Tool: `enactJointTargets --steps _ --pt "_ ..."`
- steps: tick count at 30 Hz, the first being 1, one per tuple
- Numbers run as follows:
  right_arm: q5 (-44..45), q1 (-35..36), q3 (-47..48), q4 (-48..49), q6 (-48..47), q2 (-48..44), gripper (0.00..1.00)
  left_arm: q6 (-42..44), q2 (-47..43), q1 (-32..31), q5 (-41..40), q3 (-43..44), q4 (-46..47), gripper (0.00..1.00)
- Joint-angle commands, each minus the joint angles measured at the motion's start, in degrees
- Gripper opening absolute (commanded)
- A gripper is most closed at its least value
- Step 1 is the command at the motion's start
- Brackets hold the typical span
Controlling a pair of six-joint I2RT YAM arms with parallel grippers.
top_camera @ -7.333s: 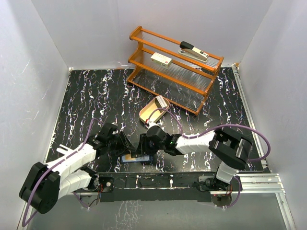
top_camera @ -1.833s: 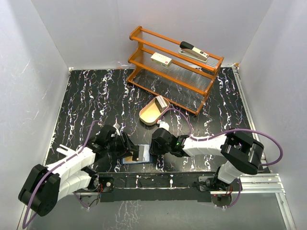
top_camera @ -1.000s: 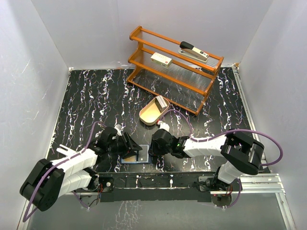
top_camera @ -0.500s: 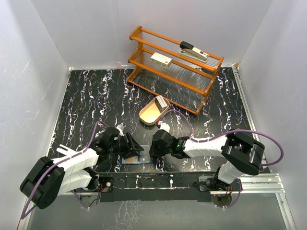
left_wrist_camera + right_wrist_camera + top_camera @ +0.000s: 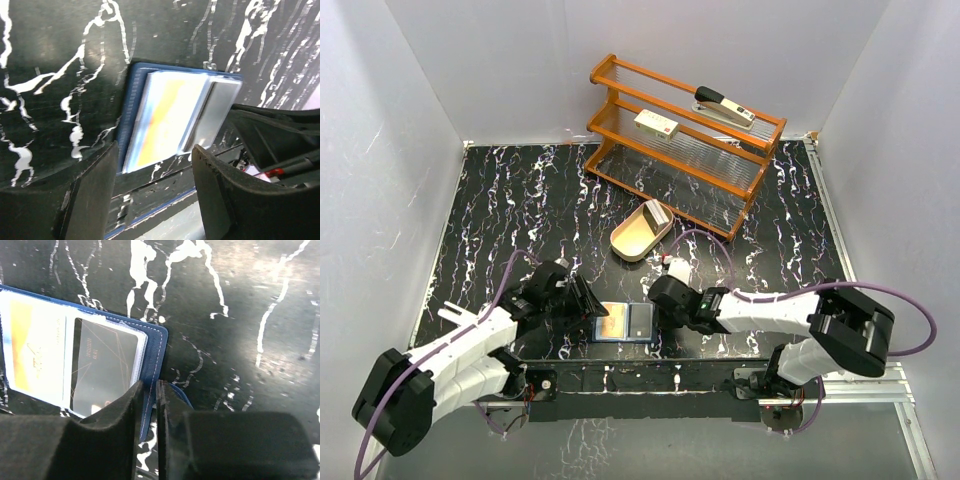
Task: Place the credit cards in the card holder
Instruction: Insert the credit card into the card holder.
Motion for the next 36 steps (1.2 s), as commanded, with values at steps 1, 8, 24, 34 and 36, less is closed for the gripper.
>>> enactJointTargets --steps 1,8,24,34,36 --pt "4.2 -0.2 2.6 -7.5 -1.4 -4.4 0.20 1.8 0.6 1.4 -0.1 1.4 -4.7 0.59" --pt "-3.2 0.0 7.1 -2.4 -1.5 -5.3 0.26 0.5 -1.4 3.8 4.7 -0.4 0.0 0.58" --pt "-6.8 1.7 14.6 4.4 0.5 10.2 0.19 -1.7 0.0 9.7 13.6 -3.3 7.1 0.59" --pt "-5.8 1.7 12.2 3.0 0.8 14.0 0.01 -0.4 4.7 9.8 17.3 -4.3 14.1 0.59" --pt "-5.8 1.7 11.4 3.5 1.0 13.7 0.01 -0.3 5.5 9.8 17.6 -4.4 15.2 0.59"
